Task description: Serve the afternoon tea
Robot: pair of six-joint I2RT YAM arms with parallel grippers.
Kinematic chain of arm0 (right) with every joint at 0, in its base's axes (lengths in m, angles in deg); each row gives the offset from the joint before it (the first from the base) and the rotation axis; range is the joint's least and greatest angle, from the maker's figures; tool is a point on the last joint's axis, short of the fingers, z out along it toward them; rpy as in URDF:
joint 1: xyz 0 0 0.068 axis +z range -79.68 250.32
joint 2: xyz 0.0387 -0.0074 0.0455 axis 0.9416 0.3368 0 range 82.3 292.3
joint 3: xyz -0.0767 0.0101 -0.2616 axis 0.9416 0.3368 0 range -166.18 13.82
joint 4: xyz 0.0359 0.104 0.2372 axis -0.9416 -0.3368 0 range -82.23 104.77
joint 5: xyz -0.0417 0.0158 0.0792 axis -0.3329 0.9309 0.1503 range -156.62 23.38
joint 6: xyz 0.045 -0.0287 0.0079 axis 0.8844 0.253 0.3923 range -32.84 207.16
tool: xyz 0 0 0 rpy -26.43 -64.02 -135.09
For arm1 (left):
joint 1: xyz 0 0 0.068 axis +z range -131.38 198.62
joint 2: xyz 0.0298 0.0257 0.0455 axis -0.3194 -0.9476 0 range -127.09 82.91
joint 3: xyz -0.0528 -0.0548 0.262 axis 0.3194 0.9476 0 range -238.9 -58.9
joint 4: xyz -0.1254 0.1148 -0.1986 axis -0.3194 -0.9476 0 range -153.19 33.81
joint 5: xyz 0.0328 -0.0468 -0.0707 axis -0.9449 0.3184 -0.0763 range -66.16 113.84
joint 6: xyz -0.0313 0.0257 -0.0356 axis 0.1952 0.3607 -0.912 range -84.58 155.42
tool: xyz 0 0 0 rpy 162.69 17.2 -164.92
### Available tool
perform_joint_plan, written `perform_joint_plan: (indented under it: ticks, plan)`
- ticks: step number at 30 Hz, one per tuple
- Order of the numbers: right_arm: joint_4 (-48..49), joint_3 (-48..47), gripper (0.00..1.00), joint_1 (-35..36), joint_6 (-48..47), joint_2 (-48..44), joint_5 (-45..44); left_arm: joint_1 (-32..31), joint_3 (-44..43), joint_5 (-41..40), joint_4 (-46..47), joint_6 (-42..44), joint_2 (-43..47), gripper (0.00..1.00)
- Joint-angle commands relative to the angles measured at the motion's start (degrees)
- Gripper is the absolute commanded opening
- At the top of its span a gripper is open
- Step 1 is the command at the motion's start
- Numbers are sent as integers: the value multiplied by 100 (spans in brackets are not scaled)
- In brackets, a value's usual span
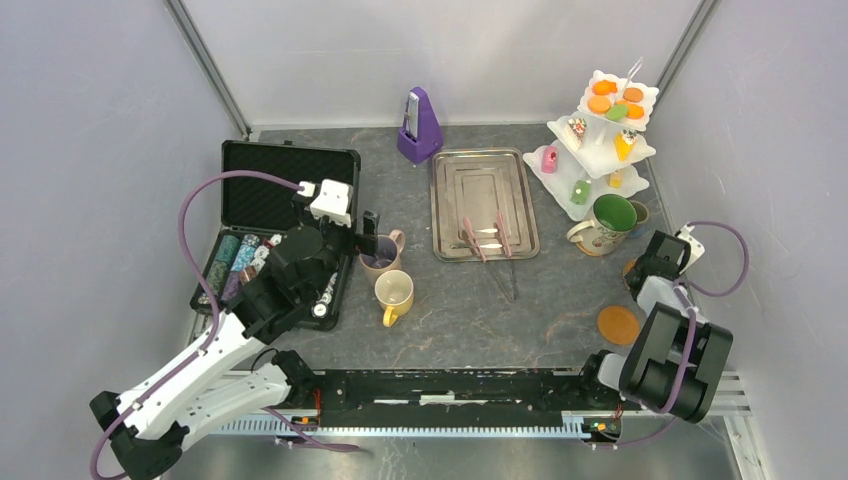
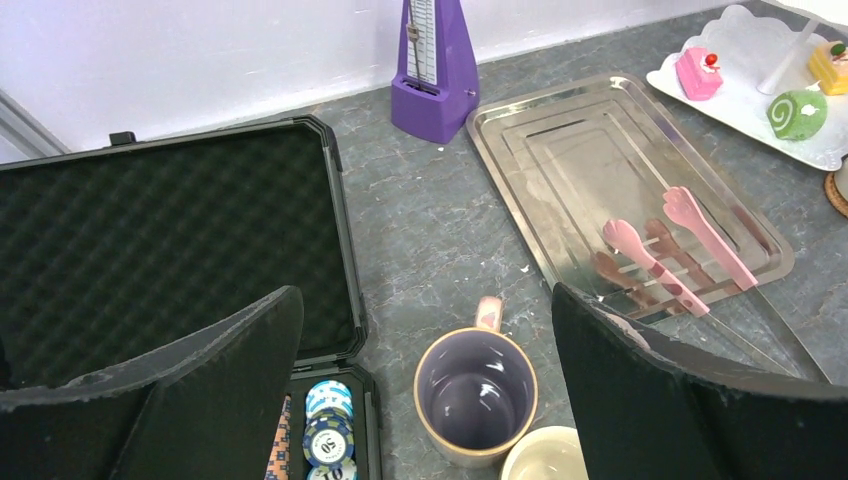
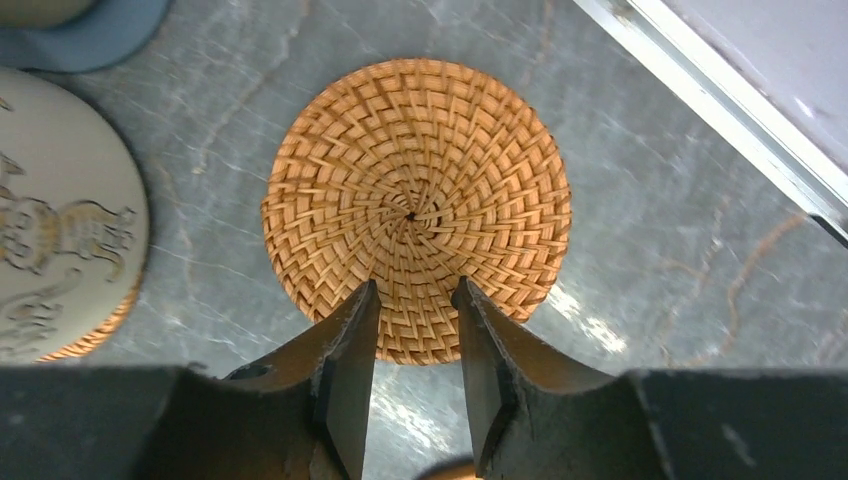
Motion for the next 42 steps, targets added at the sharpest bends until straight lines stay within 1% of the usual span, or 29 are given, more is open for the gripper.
perform_joint_plan:
  ticks: [1,4,8,12,15,19,22,25,28,30,32,33,36,39,42]
  plan:
    - [92,-201,43,5,-185,473,755,-16,110,-161,388,248,147,100]
    - [115,-312,47,-1,-276,584,768,-16,151,-138,347,205,156,100]
    - [142,-407,57,3,-397,606,675,-16,175,-69,333,154,169,100]
    - [-148,-682,66,15,-449,478,738,-16,216,2,333,131,176,100]
    - [-577,-1013,71,175,-539,-24,643,-16,228,-19,325,134,213,100]
    - [-1277,-1749,78,453,-664,-944,410,-16,263,-62,350,163,374,100]
    - [-1647,-2132,81,851,-568,-1549,494,-16,274,-90,359,176,481,100]
    - [-1677,-2310,82,1543,-294,-2064,828,-16,263,-84,364,161,514,100]
    - [-1475,-2339,85,2594,97,-2340,1153,-16,252,-75,359,142,512,100]
    - [-1235,-2314,87,3320,406,-2312,1426,-16,247,-81,353,143,522,100]
    - [-1007,-2329,88,4024,574,-2095,1470,-16,245,-103,359,133,542,100]
    - [-951,-2386,88,4453,604,-1898,1431,-16,246,-120,355,134,548,100]
    - [-766,-2668,89,5694,583,-1131,962,-12,239,-244,369,150,589,100]
    - [-538,-3160,89,6559,694,-177,906,-13,262,-442,384,197,663,100]
    - [-716,-3880,87,7246,1138,907,709,-8,300,-560,417,250,708,100]
